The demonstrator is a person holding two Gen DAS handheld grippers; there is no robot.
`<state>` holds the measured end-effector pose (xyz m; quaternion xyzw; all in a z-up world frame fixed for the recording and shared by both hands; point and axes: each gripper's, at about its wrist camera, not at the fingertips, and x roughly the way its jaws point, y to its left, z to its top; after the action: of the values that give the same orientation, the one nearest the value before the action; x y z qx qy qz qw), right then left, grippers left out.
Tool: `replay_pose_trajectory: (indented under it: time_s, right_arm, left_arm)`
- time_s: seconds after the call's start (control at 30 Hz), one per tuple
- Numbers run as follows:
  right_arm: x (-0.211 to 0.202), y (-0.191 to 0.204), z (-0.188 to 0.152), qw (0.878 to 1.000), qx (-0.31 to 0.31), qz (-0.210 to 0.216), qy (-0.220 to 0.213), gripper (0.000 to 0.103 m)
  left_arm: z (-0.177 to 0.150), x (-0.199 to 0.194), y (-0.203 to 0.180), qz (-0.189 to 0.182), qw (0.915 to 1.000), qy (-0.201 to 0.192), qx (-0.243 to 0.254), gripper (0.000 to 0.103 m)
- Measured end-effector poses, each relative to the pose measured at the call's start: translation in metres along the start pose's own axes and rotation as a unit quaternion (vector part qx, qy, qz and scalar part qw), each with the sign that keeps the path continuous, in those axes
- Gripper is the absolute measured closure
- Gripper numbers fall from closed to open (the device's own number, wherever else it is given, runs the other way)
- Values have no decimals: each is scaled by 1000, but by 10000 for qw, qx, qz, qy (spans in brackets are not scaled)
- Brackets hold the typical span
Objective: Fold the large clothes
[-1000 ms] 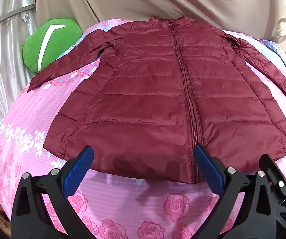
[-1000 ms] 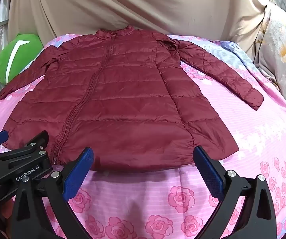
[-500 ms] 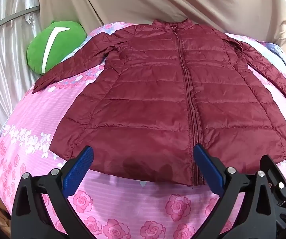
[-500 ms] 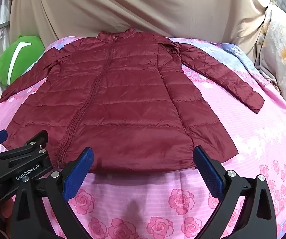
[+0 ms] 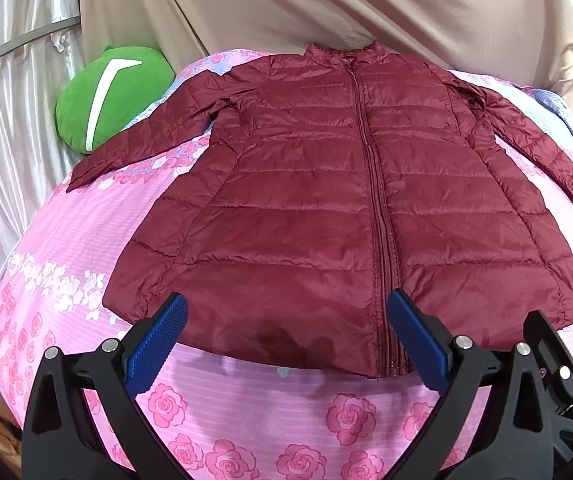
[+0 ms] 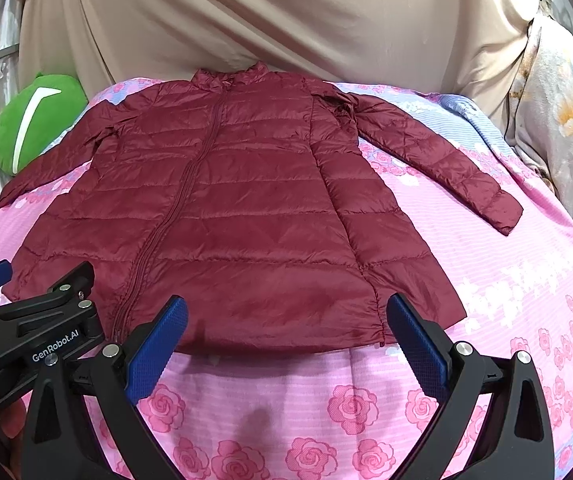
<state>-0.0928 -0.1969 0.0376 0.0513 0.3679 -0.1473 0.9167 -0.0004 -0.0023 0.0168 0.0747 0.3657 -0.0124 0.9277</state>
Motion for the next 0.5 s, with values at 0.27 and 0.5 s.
replay_pose_trajectory:
  time_s: [0.27,0.5]
  right_arm:
    - [1,-1,1,10000,16,13,28,5]
    - [6,-4,0,10000,53,7,70,5]
  left_arm:
    - [1,1,-2,35,10000,6,7,6]
    - [3,5,-4,36,10000,44,20,6]
